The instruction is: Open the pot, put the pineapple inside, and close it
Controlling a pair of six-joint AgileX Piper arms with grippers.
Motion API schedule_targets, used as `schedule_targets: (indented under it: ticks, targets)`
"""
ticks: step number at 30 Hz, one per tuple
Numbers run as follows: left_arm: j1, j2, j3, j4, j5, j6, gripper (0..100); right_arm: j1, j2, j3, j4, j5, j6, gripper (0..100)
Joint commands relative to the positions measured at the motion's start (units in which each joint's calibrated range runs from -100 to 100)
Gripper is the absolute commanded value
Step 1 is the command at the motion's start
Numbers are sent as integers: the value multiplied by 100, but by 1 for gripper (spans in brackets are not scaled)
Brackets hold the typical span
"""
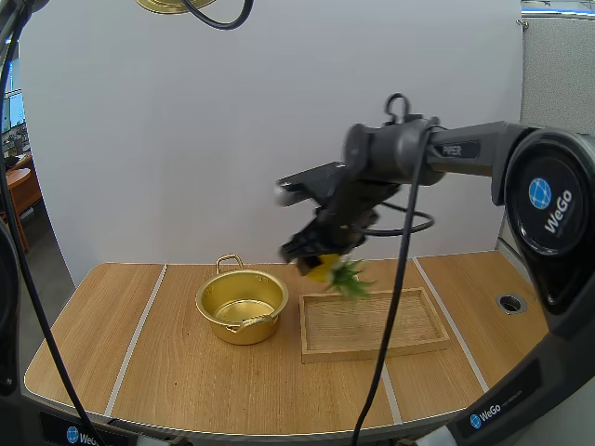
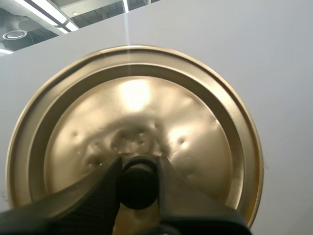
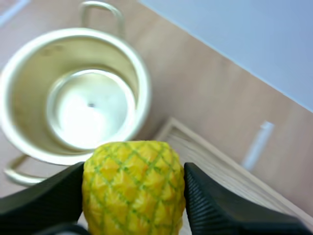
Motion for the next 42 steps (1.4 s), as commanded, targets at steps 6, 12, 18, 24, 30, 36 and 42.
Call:
schedule_targets:
  ticks: [6,12,18,24,30,36,42]
  targets:
    - [-17,3,-53,66,-195,-37,0,728,160,-466,-234,-132,495,0]
    - [-17,3,-53,66,-195,-37,0,879,772,-1168,-248,232,578,0]
    - [-17,3,-53,66,-195,-37,0,886,1420,-1761,-248,293,578,0]
    - [-17,3,-53,66,-195,-37,0,886,1998,-2216,-279,377,578,0]
    - [-17,3,-53,66,-195,-37,0,886,2369,-2293,-293,202,578,0]
    - [-17,3,-53,66,-195,-37,0,886,2648,-2293,-329,-59,549,0]
    - [-17,3,-53,66,-195,-37,0,886,2837,-2293,-329,-310,549,0]
